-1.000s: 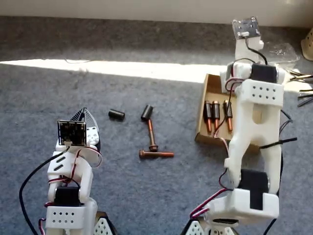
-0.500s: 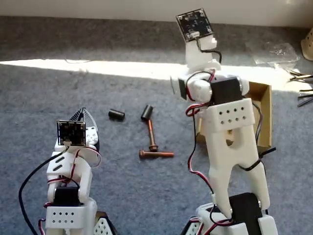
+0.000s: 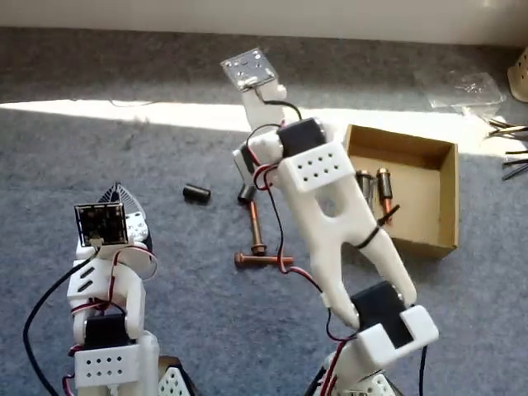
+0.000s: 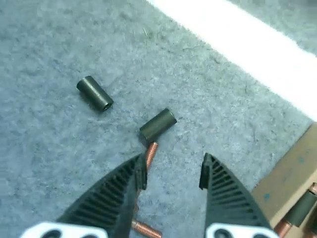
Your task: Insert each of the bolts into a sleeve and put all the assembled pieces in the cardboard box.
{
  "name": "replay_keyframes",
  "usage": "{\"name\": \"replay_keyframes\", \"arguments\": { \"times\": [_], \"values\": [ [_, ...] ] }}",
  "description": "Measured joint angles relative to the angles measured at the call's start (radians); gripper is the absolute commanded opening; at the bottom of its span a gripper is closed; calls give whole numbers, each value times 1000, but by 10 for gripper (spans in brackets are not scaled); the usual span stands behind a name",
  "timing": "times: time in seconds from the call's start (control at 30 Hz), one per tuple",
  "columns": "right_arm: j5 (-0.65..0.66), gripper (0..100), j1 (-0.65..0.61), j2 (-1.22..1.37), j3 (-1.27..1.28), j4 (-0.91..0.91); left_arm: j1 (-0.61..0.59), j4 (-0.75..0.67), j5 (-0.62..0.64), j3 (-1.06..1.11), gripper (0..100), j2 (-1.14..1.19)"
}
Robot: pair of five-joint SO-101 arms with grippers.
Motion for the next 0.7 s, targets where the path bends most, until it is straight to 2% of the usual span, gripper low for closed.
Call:
{"name": "replay_keyframes", "arguments": {
  "times": [0.17,0.43,0.7],
  "values": [
    [54,162,-28,100,0,-103,-29,0,0,0,6,0],
    [356,162,-132,176,0,-198,-74,0,2,0,6,0],
    [577,162,-178,273,0,-295,-129,0,2,0,6,0]
  ]
}}
